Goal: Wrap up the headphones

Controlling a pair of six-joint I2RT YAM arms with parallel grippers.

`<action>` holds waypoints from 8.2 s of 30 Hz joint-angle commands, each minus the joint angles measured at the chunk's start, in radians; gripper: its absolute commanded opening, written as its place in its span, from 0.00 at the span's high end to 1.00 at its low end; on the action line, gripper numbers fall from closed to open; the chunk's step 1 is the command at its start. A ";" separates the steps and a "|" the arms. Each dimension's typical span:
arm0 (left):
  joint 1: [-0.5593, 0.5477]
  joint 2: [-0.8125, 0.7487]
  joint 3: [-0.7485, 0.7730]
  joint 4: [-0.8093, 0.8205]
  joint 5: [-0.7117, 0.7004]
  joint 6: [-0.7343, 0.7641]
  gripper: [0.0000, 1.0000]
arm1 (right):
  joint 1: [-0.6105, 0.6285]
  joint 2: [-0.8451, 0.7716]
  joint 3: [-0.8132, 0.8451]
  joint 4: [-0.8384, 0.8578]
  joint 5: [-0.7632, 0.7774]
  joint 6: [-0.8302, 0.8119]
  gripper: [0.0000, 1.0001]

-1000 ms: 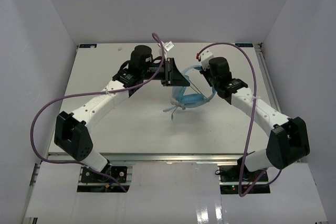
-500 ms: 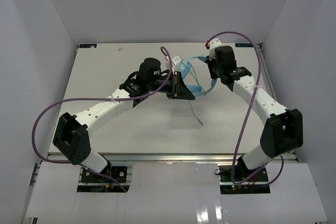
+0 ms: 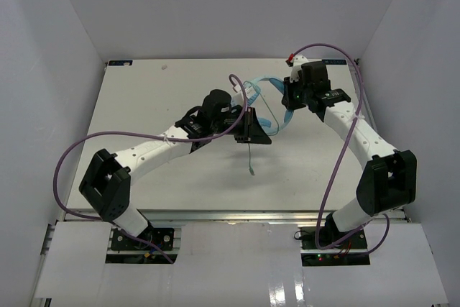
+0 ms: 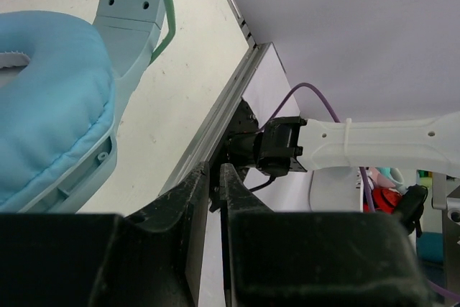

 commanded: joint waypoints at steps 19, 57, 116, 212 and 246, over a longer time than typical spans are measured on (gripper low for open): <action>-0.018 -0.610 -0.019 -0.302 -0.548 0.002 0.46 | -0.075 -0.010 0.041 0.042 -0.194 0.126 0.92; 0.113 -0.383 -0.262 -0.155 -0.776 -1.126 0.16 | -0.068 -0.067 -0.064 0.094 -0.202 0.119 0.92; 0.267 -0.118 0.299 -0.381 0.110 -0.266 0.98 | 0.040 -0.125 -0.154 0.157 0.026 -0.019 0.92; 0.419 -0.354 -0.128 -0.141 0.495 -0.611 0.92 | 0.163 -0.118 -0.224 0.211 0.045 -0.314 0.92; 0.331 -0.332 -0.128 -0.210 0.385 -0.684 0.84 | 0.204 -0.021 -0.156 0.279 0.280 -0.243 0.92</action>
